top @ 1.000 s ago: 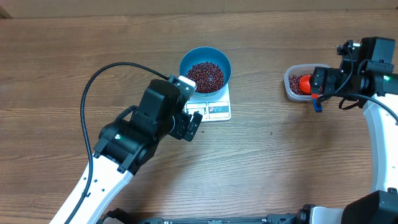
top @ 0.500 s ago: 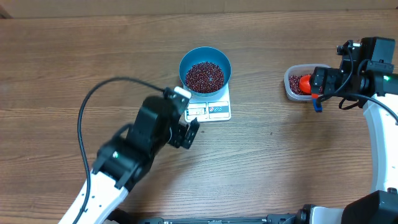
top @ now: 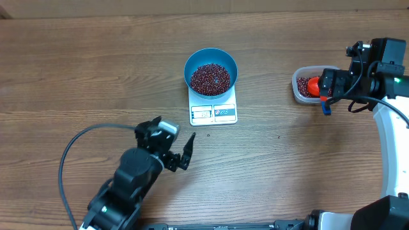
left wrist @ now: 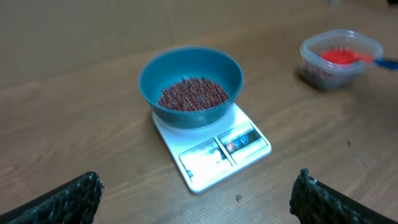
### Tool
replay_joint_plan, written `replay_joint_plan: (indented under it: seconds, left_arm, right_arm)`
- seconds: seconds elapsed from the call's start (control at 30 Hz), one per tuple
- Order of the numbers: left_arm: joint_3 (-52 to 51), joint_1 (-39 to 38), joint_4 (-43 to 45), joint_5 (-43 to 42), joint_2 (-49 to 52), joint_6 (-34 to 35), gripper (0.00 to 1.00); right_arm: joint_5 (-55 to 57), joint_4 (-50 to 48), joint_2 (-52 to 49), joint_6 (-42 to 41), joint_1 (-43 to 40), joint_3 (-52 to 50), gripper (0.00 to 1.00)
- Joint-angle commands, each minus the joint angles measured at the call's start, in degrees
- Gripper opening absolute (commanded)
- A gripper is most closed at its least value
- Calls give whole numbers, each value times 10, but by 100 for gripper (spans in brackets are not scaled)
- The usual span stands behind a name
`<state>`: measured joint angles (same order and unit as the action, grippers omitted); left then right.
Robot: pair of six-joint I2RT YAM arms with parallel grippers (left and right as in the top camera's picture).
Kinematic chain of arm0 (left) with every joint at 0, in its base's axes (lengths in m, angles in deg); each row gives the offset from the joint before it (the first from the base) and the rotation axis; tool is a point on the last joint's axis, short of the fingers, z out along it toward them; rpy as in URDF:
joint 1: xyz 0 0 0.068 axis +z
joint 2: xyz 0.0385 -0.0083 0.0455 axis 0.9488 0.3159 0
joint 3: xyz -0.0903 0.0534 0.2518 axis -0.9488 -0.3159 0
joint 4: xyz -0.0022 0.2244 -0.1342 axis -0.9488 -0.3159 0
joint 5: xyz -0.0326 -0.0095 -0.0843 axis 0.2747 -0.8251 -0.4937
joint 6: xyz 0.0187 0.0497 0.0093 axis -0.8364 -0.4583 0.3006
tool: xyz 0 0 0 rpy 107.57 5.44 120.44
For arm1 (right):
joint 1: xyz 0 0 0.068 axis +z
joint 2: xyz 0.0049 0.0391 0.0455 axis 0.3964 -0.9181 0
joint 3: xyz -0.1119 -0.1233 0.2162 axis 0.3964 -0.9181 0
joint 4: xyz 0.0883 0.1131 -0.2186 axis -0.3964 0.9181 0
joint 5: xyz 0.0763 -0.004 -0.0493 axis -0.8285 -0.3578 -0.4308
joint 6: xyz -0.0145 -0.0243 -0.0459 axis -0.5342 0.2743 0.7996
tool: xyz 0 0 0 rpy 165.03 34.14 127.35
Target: Scoop item into bowl and weigh 150g on scale
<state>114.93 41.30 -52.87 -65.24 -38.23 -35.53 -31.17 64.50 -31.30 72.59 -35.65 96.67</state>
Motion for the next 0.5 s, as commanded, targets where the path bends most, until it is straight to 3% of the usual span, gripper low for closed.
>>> replay_joint_plan:
  seconds: [0.0,0.3,0.47]
  left_arm:
    - [-43,26,21,-1,-49,4,100]
    - [-102,102,53,-27,-135,14,100]
    - [-143,154,125,-47,-168,15,99]
  right_arm:
    - [5,-2,6,4,-2,10,100]
    - [5,-2,6,4,-2,10,100]
    - [5,-2,6,4,-2,10,100]
